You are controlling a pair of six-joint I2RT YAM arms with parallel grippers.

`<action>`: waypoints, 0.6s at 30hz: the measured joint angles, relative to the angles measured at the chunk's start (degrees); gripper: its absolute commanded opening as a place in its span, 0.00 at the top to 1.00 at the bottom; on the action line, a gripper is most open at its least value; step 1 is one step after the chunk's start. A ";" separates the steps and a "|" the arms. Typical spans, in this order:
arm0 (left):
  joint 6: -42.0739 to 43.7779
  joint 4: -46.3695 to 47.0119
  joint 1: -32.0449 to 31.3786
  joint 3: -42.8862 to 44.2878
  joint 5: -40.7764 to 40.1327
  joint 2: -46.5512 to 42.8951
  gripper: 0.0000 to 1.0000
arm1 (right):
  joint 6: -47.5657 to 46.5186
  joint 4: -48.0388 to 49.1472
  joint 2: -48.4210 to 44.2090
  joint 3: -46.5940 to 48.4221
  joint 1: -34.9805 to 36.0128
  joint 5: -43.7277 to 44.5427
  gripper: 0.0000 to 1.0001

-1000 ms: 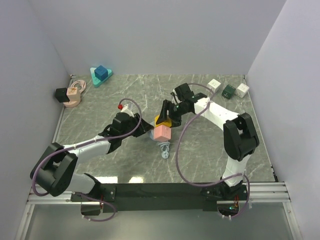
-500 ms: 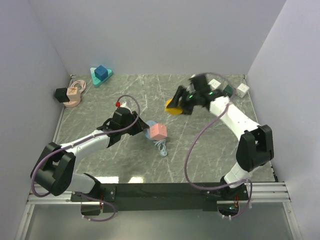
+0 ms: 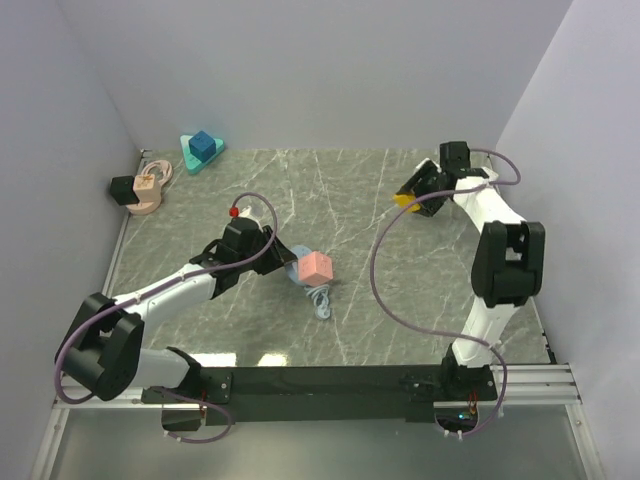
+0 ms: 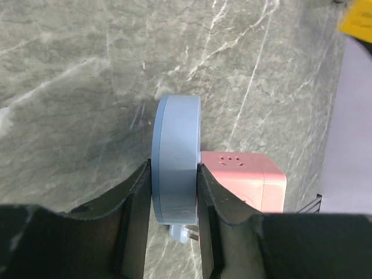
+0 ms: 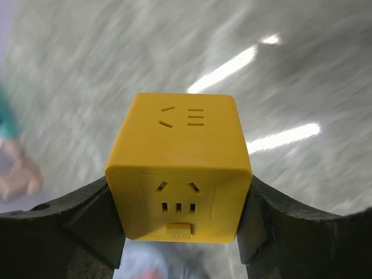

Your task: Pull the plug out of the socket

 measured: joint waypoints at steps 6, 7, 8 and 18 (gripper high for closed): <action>0.02 0.11 0.00 0.00 1.14 -0.50 0.99 | 4.59 3.02 10.43 0.94 -3.28 7.17 0.88; 0.02 0.13 0.00 0.00 1.36 -0.50 0.99 | 5.75 3.21 11.45 1.73 -3.80 6.73 0.77; 0.00 0.20 0.00 0.00 1.46 -0.50 0.99 | 5.97 3.61 11.56 2.01 -4.22 7.37 0.64; -0.04 0.35 0.00 0.00 1.40 -0.07 0.99 | 6.58 6.32 12.79 11.47 -8.41 4.11 0.06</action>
